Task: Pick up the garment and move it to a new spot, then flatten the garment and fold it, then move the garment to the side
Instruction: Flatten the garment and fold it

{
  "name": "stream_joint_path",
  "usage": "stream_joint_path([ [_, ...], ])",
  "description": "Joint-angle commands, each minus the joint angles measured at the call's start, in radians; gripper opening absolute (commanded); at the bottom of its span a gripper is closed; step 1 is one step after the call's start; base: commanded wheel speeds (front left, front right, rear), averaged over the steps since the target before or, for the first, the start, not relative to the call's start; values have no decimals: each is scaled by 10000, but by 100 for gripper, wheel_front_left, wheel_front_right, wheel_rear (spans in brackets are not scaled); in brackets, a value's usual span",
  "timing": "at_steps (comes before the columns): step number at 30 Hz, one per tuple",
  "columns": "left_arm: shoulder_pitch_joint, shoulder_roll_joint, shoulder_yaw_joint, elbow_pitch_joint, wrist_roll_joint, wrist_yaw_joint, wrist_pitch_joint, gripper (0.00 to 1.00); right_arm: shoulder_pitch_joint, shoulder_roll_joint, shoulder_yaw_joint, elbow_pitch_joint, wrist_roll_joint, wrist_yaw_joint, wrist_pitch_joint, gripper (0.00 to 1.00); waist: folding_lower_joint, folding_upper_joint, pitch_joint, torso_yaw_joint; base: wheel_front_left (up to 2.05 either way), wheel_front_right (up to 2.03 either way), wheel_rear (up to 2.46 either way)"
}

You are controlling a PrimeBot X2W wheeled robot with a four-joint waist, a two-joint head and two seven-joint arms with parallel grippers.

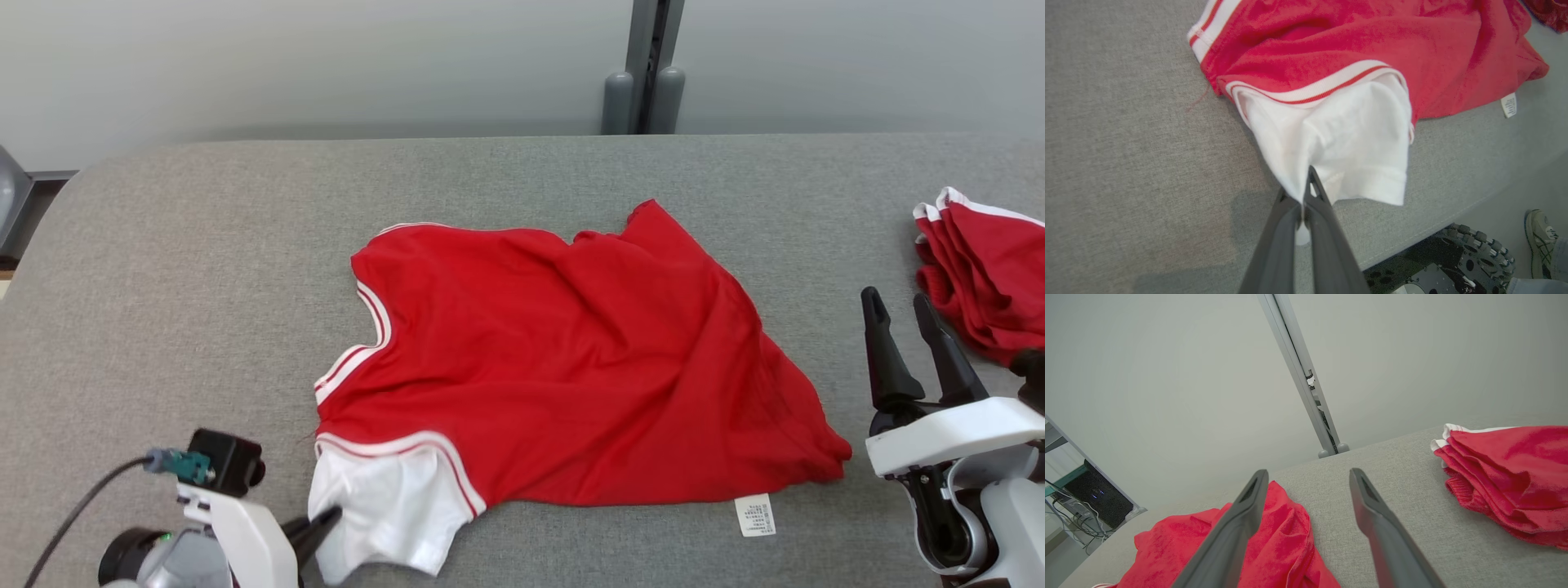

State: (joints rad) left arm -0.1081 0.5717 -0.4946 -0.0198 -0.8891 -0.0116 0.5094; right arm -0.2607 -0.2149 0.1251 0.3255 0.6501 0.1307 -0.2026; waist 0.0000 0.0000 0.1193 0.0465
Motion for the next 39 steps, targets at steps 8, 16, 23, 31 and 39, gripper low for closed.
stream_joint_path([
  [8, 851, 520, -122, 349, 482, 697, 94, 0, 232, -72, -291, -120, -140, 2, 139, 100, 0, 0, -121, -215, 0, 0, 0],
  [16, 1034, 358, 40, 568, 732, 1139, -520, 100, 286, 25, -383, -218, -266, 2, 257, 100, 0, 0, -261, -198, 0, 0, 0],
  [23, 1426, 403, 510, -88, 1219, 1863, -1599, 100, 488, 108, -450, -243, -324, 2, 283, 100, 0, 0, -452, -131, 0, 0, 0],
  [31, 1110, 36, 1227, -1135, 2402, 2798, -3995, 100, 540, 236, -403, -433, -429, 2, 161, 100, 0, 0, -619, 4, 0, 0, 0],
  [39, 1455, -722, 1000, -558, 2749, 3040, -5269, 100, 711, 344, -196, -393, -544, 2, 34, 100, 0, 0, -774, -158, 0, 0, 0],
])
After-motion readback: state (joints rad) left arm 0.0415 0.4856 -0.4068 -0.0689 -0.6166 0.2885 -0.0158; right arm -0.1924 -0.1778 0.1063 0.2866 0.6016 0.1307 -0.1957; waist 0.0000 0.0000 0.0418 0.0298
